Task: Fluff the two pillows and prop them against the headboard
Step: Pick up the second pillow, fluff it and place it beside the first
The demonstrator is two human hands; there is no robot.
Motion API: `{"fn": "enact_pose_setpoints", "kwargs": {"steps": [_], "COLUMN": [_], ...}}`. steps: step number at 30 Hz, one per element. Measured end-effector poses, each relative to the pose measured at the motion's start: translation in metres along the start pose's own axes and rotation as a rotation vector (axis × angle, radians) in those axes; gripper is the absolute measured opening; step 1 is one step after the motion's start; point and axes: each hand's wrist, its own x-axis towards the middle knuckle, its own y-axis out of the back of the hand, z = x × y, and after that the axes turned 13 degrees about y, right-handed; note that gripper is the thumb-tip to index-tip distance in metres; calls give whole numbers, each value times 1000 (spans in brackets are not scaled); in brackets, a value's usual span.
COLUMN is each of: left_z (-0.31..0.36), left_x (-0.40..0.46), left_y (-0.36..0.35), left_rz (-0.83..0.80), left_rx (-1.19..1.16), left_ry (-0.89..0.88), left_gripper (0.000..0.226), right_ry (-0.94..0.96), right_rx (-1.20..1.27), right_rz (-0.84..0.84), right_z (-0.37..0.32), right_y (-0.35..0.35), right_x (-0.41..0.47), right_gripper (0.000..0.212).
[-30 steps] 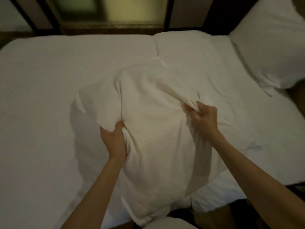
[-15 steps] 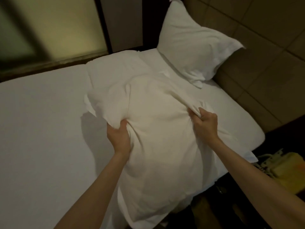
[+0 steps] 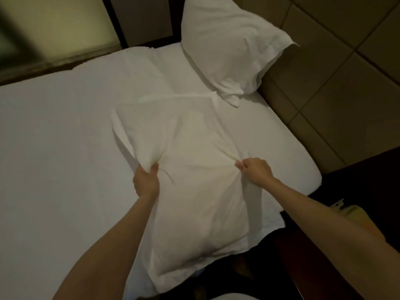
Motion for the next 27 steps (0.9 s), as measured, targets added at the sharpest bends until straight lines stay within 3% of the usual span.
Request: {"fn": "enact_pose_setpoints", "kwargs": {"steps": [3, 8, 12, 14, 16, 21, 27], "left_z": [-20, -15, -10, -7, -3, 11, 39], "left_x": [11, 44, 56, 58, 60, 65, 55], "left_y": [-4, 1, -1, -5, -8, -5, 13], "left_rz": [9, -78, -109, -145, -211, -412, -446], "left_rx": [83, 238, 178, 116, 63, -83, -203], "left_ry": [84, 122, 169, 181, 188, 141, 46], "left_gripper": [50, 66, 87, 96, 99, 80, 56], "right_ry": [-46, -227, -419, -436, -450, -345, -225], "right_rx": [57, 402, 799, 912, 875, 707, 586], "right_rz": [-153, 31, -28, -34, -6, -8, 201], "right_z": [7, 7, 3, -1, -8, -28, -52], "right_y": [-25, -29, -30, -33, -35, -17, 23], "right_x": [9, 45, 75, 85, 90, 96, 85], "right_gripper": [47, 43, 103, 110, 111, 83, 40]}}
